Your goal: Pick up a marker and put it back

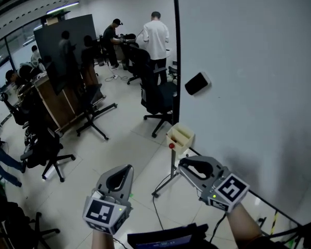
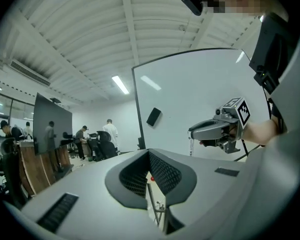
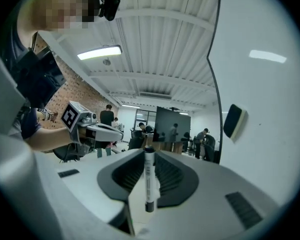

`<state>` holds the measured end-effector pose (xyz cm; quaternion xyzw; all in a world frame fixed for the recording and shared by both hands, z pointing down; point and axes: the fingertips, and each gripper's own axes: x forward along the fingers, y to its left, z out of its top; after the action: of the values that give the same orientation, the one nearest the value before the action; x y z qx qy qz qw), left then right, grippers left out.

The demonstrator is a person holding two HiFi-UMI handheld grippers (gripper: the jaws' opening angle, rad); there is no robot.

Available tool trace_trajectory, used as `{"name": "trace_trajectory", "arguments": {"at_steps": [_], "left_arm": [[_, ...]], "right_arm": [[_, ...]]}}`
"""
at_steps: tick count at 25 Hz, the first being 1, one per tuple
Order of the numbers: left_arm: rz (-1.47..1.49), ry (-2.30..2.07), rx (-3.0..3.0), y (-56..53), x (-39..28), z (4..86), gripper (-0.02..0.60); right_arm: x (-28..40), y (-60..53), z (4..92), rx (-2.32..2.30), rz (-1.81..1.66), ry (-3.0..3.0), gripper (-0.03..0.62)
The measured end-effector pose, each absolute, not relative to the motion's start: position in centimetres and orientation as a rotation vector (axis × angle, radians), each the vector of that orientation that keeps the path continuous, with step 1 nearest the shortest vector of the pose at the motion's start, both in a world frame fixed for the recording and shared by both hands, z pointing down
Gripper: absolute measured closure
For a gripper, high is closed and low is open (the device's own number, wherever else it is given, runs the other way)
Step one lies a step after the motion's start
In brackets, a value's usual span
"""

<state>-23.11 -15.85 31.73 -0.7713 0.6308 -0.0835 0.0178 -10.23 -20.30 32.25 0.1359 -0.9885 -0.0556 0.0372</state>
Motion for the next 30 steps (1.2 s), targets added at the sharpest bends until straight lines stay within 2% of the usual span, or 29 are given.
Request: {"name": "trace_trajectory", "arguments": {"at_steps": [11,17,21,30], "left_arm": [[-0.197,1.964,-2.388,-4.1,-28.8,31.8,0.581],[-0.226,2.022,-2.376,0.8,-30.3,31.6,0.581],[-0.232,2.035,-2.317,3.3,-26.7,30.5,0.581],[-0.22,2.073,-2.298,6.7,-8.4,31.6,0.581]], "right_arm": [[-15.7,-9.7,33.6,0.429,-0.164,-2.961,0.511],[-15.5,-5.3,32.3,0.448,-0.182,-2.967,0.511],[-11.3,-3.0,31.1,0.457,-0.228,-3.019,0.511],[7.1,1.8,32.3,0.386,-0.211,-3.044,0.511]]}}
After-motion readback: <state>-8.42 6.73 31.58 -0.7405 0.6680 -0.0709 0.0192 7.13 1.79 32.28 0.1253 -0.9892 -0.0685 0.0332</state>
